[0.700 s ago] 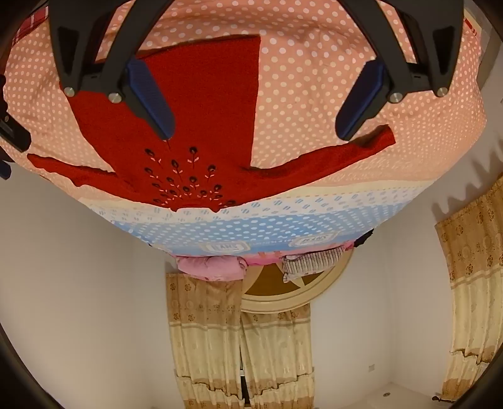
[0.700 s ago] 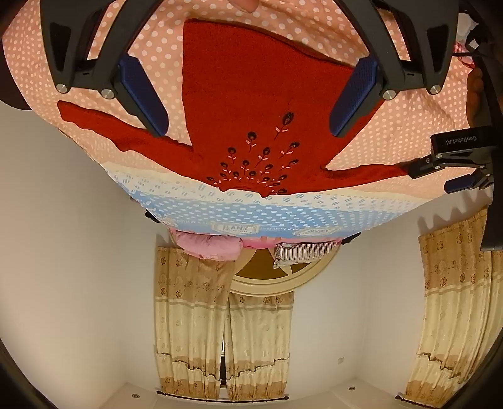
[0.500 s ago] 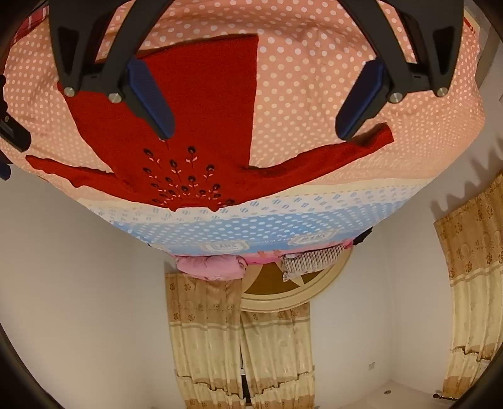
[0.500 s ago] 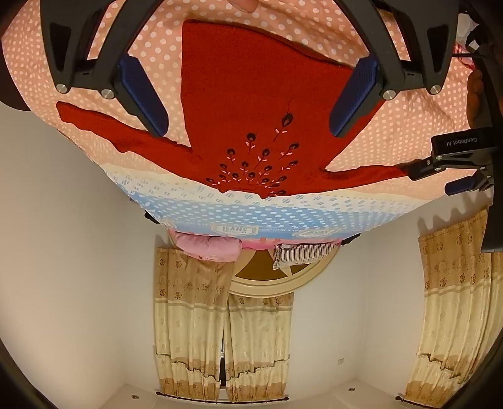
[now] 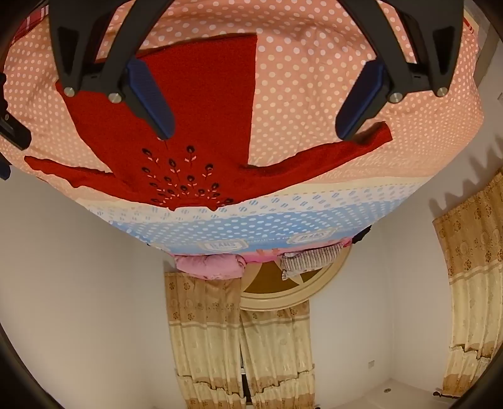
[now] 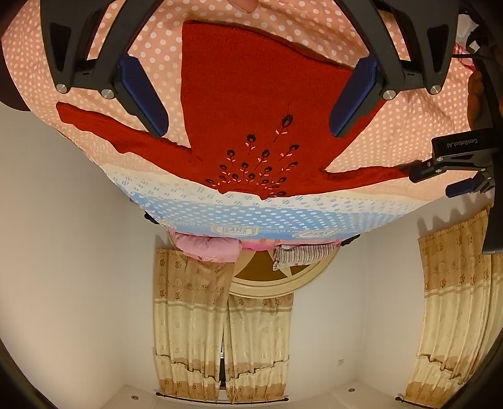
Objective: Fold small clothes
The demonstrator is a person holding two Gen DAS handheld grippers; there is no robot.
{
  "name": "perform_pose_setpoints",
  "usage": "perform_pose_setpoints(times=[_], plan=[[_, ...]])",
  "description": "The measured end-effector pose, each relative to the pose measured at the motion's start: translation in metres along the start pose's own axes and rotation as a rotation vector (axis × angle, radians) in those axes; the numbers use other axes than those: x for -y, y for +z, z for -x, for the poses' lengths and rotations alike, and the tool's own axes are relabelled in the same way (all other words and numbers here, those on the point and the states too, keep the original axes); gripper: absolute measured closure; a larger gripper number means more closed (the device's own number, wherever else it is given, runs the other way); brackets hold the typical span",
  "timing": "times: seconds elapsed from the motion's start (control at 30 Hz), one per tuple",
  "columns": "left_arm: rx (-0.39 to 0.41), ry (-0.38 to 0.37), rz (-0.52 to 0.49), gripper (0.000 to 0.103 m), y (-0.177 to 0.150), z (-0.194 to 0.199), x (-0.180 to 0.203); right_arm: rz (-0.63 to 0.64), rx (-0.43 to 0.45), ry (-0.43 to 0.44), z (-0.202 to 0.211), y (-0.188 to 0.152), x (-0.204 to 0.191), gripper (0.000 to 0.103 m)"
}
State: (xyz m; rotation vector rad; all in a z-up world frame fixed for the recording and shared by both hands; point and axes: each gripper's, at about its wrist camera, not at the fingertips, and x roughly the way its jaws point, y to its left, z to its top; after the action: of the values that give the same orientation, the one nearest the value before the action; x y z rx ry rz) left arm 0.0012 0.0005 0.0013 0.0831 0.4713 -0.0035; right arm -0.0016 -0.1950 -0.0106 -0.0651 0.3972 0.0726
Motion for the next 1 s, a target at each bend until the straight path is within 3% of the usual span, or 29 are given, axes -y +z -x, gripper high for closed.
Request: perform_pose_setpoints(times=[1.0], plan=[[-0.010,-0.001,-0.007,0.000,-0.0064,-0.0052,0.0005,0.007,-0.015,0.007,-0.0036,-0.0036,-0.0003,0.001]])
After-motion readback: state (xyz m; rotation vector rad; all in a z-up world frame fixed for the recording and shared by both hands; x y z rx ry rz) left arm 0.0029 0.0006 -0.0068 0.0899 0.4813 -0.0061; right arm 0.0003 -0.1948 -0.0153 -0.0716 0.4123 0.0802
